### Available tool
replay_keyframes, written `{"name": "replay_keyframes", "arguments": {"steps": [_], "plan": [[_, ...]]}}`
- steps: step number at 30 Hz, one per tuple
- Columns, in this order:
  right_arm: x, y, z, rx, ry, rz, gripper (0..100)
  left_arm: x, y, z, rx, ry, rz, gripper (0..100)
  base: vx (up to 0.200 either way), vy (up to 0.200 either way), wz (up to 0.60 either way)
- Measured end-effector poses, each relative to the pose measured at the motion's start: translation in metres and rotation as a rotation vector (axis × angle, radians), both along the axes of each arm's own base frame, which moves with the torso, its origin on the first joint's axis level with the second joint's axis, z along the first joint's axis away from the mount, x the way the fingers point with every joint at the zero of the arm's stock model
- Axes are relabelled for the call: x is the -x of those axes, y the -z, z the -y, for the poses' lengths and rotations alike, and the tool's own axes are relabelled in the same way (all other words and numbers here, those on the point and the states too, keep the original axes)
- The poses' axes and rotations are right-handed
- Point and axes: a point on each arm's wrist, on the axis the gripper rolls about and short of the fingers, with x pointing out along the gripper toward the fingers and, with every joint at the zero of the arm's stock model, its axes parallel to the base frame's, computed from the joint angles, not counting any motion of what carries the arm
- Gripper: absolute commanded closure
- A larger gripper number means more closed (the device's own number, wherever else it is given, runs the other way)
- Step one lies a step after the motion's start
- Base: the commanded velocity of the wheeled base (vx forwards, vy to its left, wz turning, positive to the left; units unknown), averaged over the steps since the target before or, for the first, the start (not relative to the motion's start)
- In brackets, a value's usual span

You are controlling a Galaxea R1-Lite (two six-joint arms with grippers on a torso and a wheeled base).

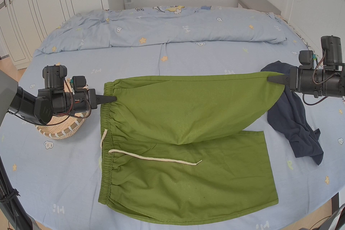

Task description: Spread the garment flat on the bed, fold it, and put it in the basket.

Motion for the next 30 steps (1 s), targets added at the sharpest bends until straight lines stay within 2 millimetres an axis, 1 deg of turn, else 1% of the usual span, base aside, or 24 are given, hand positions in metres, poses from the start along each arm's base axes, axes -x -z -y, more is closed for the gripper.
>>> {"name": "replay_keyframes", "arguments": {"steps": [9, 13, 20, 25, 30], "plan": [[-0.044, 0.011, 0.002, -0.002, 0.022, -0.003, 100, -0.007, 0.004, 0.001, 0.003, -0.001, 0.036, 100, 0.000, 0.000, 0.00], [-0.059, 0.014, 0.003, -0.003, 0.043, 0.002, 100, -0.010, 0.007, 0.000, 0.011, -0.006, 0.042, 100, 0.000, 0.000, 0.00], [-0.074, 0.011, 0.000, -0.007, 0.061, 0.020, 100, -0.011, 0.011, -0.001, 0.015, -0.011, 0.030, 100, 0.000, 0.000, 0.00], [-0.090, 0.005, 0.000, -0.003, 0.092, 0.055, 100, -0.013, 0.012, -0.001, 0.017, -0.013, 0.042, 100, 0.000, 0.000, 0.00], [-0.108, 0.009, -0.002, -0.001, 0.115, 0.063, 100, -0.018, 0.011, -0.003, 0.039, -0.026, 0.075, 100, 0.000, 0.000, 0.00]]}}
